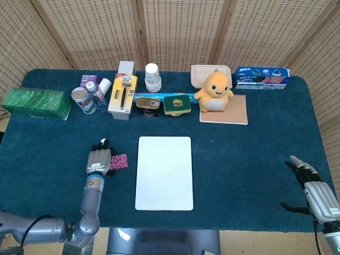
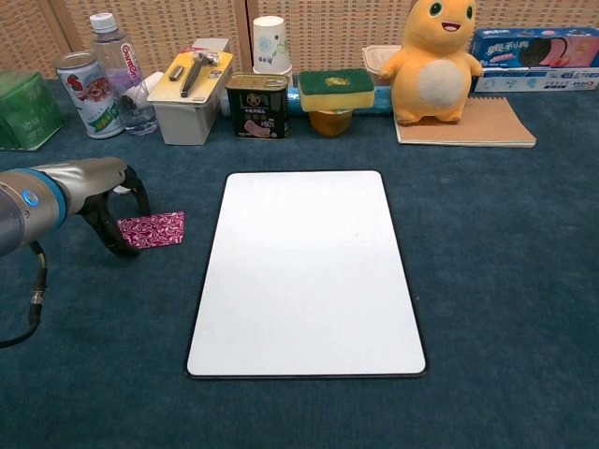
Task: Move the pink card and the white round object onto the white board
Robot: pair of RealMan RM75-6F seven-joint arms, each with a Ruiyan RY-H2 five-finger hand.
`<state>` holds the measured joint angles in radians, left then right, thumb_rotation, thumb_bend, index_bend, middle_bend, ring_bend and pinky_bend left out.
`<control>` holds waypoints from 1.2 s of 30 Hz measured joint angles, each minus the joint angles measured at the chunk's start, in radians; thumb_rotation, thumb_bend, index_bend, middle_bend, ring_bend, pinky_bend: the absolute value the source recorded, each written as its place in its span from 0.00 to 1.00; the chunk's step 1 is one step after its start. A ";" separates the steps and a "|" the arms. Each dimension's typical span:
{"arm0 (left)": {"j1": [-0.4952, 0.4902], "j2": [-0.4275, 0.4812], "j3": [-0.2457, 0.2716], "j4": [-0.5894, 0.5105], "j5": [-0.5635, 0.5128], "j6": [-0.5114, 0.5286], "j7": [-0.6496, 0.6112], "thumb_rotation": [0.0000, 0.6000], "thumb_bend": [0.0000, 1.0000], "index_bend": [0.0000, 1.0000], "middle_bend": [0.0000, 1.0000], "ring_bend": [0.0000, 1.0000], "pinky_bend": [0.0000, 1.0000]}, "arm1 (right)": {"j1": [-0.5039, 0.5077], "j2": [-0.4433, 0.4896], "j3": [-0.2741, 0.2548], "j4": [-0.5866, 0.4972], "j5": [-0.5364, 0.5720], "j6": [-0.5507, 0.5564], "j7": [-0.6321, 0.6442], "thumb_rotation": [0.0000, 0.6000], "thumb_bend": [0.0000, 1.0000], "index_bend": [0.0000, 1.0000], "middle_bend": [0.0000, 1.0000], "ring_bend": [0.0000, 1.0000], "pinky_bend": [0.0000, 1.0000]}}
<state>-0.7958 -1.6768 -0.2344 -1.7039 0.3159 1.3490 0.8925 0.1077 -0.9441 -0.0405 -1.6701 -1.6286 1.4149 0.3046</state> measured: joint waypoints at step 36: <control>-0.050 -0.018 -0.052 -0.091 0.056 0.019 0.032 1.00 0.21 0.60 0.00 0.00 0.07 | 0.002 0.006 0.000 -0.006 0.008 -0.013 0.002 1.00 0.00 0.01 0.00 0.00 0.00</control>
<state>-0.8457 -1.6946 -0.2867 -1.7954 0.3722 1.3681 0.9241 0.1100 -0.9385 -0.0407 -1.6758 -1.6204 1.4024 0.3070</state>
